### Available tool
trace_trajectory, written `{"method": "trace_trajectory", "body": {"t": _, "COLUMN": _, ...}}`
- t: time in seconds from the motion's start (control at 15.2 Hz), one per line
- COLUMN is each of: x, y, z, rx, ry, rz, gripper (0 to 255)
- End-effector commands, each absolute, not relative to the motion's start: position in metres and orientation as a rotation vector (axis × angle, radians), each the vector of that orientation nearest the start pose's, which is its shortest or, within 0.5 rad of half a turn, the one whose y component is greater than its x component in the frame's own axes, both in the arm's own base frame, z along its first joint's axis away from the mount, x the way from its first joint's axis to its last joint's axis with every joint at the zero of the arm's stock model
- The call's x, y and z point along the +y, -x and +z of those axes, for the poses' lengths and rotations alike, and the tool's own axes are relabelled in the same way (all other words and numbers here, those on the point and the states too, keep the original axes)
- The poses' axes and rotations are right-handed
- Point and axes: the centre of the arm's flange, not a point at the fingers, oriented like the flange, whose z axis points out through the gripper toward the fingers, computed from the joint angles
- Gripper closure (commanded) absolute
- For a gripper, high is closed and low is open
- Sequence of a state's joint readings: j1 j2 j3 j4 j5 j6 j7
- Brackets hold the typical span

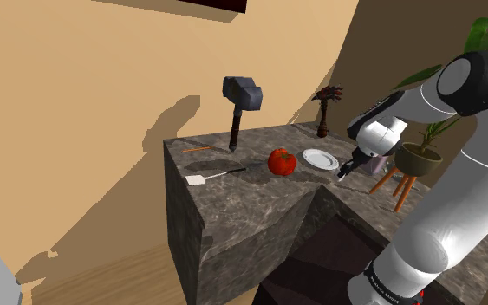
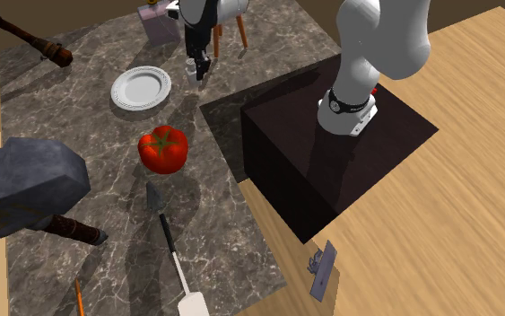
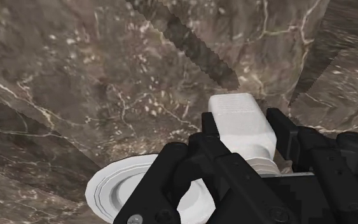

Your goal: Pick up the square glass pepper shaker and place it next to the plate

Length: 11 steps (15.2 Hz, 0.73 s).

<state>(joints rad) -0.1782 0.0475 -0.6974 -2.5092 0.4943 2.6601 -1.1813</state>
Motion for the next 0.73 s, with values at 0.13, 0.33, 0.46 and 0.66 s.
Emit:
{"method": "trace_trajectory", "body": {"t": 0.13, "x": -0.3741, "y": -0.2924, "z": 0.2645, "rx": 0.185, "ry": 3.098, "rz": -0.393, "gripper": 255}}
{"method": "trace_trajectory", "body": {"t": 0.33, "x": -0.3741, "y": -0.2924, "z": 0.2645, "rx": 0.185, "ry": 3.097, "rz": -0.393, "gripper": 255}}
{"method": "trace_trajectory", "body": {"t": 0.46, "x": -0.3741, "y": -0.2924, "z": 0.2645, "rx": 0.185, "ry": 3.097, "rz": -0.393, "gripper": 255}}
{"method": "trace_trajectory", "body": {"t": 0.66, "x": -0.3741, "y": -0.2924, "z": 0.2646, "rx": 0.185, "ry": 3.097, "rz": -0.393, "gripper": 0}}
